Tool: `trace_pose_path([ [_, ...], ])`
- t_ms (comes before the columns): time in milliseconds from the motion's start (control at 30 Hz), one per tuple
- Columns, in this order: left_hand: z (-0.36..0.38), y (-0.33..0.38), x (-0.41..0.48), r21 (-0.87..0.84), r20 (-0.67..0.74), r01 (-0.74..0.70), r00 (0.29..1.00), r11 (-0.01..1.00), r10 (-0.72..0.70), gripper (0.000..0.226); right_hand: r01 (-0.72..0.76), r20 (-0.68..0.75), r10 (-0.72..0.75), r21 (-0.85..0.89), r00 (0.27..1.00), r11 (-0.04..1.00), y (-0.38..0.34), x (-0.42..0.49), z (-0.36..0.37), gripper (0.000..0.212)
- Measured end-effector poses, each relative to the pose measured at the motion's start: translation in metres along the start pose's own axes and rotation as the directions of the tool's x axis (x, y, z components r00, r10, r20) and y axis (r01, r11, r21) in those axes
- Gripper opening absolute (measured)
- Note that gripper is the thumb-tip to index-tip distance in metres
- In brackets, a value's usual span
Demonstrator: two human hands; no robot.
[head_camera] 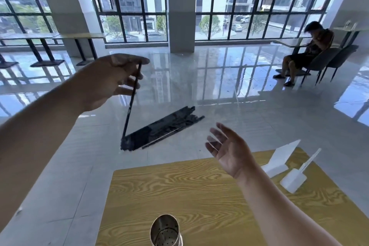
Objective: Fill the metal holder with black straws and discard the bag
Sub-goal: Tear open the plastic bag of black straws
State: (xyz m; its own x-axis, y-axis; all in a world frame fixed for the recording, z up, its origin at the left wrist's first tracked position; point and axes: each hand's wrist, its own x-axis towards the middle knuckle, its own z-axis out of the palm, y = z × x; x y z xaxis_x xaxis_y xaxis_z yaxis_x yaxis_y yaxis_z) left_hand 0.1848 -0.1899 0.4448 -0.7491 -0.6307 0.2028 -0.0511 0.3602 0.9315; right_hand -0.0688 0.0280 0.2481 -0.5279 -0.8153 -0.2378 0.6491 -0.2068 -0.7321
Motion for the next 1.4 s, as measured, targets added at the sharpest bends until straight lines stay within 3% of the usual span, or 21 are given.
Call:
trace_pose_path([
  [100,-0.003,-0.002,-0.003,0.022,-0.103,-0.003,0.995,1.000,0.005,0.035,0.054,0.047,-0.052,-0.050,0.998,0.997,-0.020,-0.001,-0.013,0.024],
  [233,0.002,-0.012,-0.003,-0.005,-0.202,0.022,0.979,1.000,-0.022,0.032,0.127,0.171,-0.086,-0.248,0.981,0.960,-0.046,0.002,-0.003,0.029],
  [367,0.006,-0.021,-0.001,-0.021,-0.269,0.062,0.961,0.998,-0.066,0.026,0.217,0.161,-0.151,-0.562,0.975,0.798,-0.050,0.003,0.021,0.006],
  [433,0.002,-0.026,-0.002,0.055,-0.333,0.058,0.942,0.997,-0.036,0.020,0.262,0.125,-0.238,-0.636,0.963,0.726,-0.052,0.003,0.025,0.007],
  [533,-0.005,-0.032,-0.007,0.261,-0.341,0.082,0.940,0.962,0.012,0.020,0.299,0.133,-0.289,-0.685,0.948,0.664,-0.059,0.000,0.024,0.010],
  [700,-0.005,-0.032,-0.008,0.340,-0.342,0.004,0.932,0.941,0.119,0.019,0.284,0.122,-0.284,-0.706,0.951,0.649,-0.061,-0.004,0.025,0.009],
  [800,0.000,-0.032,-0.009,0.274,-0.256,-0.021,0.962,0.961,0.094,0.011,0.287,0.119,-0.286,-0.686,0.951,0.669,-0.060,-0.005,0.026,0.010],
  [867,0.000,-0.035,-0.010,0.243,-0.216,-0.014,0.974,0.970,0.068,0.022,0.288,0.118,-0.290,-0.695,0.950,0.659,-0.061,-0.005,0.025,0.010],
  [1000,-0.008,-0.043,-0.010,0.234,-0.316,0.036,0.948,0.972,0.041,0.030,0.335,0.090,-0.394,-0.716,0.915,0.613,-0.064,-0.006,0.023,0.010],
  [1067,-0.012,-0.049,-0.009,0.259,-0.333,0.091,0.943,0.961,0.001,0.029,0.362,0.100,-0.490,-0.802,0.866,0.475,-0.069,-0.006,0.021,0.017],
  [1200,-0.016,-0.063,-0.008,0.249,-0.332,0.251,0.930,0.935,-0.161,0.024,0.361,0.222,-0.630,-0.927,0.744,0.100,-0.090,-0.011,0.025,0.020],
  [1300,-0.013,-0.076,-0.014,0.238,-0.297,0.395,0.899,0.888,-0.320,0.020,0.389,0.317,-0.673,-0.920,0.668,-0.047,-0.111,-0.016,0.038,0.017],
  [1400,-0.007,-0.084,-0.023,0.241,-0.282,0.471,0.871,0.848,-0.403,0.018,0.414,0.366,-0.705,-0.903,0.608,-0.112,-0.133,-0.019,0.056,0.015],
])
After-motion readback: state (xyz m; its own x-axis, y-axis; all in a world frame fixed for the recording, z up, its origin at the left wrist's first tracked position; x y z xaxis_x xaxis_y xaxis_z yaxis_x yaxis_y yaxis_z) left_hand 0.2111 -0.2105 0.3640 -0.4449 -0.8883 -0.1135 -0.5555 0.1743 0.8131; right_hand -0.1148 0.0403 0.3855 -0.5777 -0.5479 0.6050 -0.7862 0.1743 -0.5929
